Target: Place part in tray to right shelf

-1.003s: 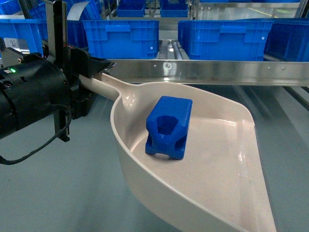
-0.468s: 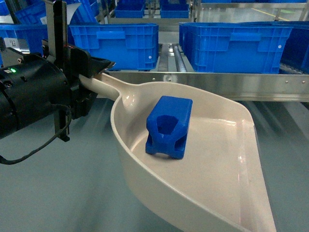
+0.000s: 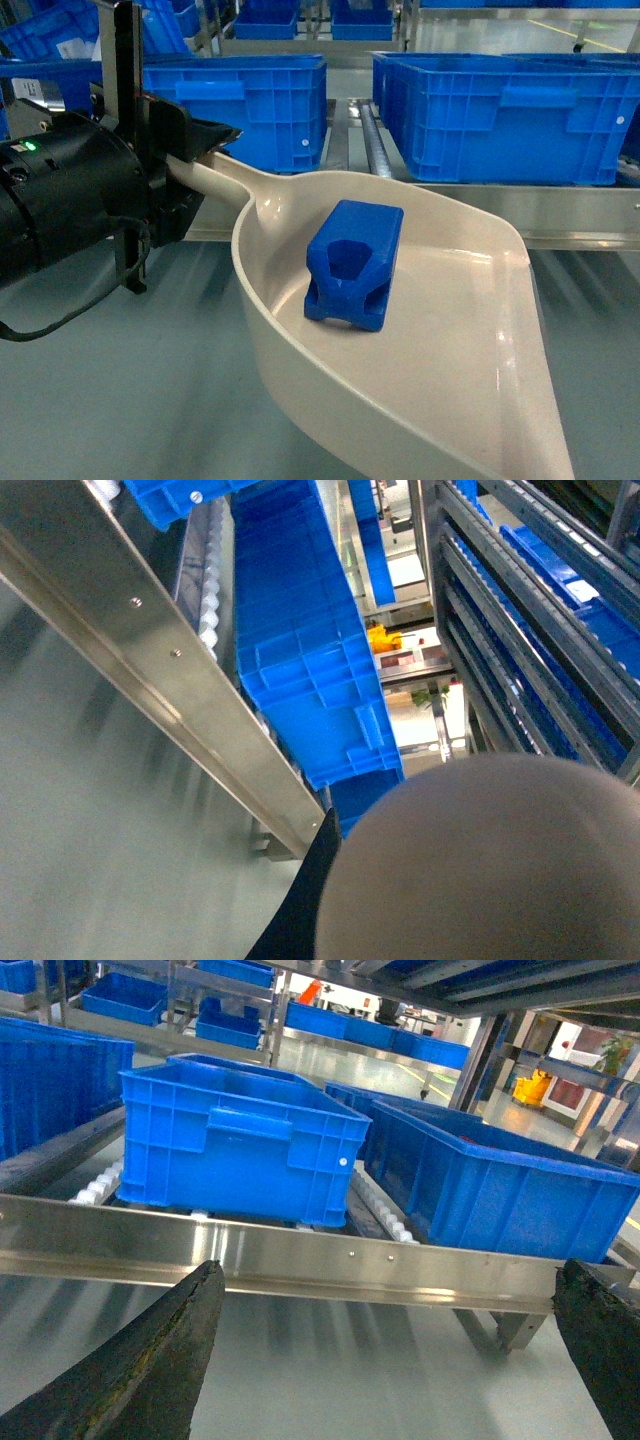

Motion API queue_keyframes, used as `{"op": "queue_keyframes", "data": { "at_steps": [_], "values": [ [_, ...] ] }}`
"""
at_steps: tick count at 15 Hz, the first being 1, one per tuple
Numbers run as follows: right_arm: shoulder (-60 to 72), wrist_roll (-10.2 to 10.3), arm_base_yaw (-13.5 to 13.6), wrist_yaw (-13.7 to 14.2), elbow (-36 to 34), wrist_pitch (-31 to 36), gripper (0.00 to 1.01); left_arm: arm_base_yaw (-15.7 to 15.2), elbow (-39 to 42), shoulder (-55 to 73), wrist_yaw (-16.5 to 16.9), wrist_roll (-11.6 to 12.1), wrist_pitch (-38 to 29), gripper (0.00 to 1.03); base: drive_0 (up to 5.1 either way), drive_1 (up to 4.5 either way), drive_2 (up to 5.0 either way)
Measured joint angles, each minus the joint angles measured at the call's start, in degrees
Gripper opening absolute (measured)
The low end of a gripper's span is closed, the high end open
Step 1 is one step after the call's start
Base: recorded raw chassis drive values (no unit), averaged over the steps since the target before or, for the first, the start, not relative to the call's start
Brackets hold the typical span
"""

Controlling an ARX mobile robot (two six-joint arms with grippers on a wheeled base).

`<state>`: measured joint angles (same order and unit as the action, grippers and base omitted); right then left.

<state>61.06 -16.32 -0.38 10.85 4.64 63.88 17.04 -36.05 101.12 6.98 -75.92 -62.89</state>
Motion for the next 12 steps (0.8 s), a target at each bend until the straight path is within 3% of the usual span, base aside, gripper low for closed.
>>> {"op": "queue_keyframes", "data": {
  "at_steps": [8,12],
  "values": [
    [0.13,-0.02,0.0,0.02,0.0,-0.37,0.98,-0.28,0.0,-0.02,-0.37,-0.09,-0.04,0.12,-1.2,4.38,-3.4],
    [0.13,-0.04,0.0,-0.17,0.04,-0.04,0.98,-0.17,-0.17,-0.02,-0.39,-0.13,-0.48,0.12,2.9,1.34,-5.2]
  ]
}}
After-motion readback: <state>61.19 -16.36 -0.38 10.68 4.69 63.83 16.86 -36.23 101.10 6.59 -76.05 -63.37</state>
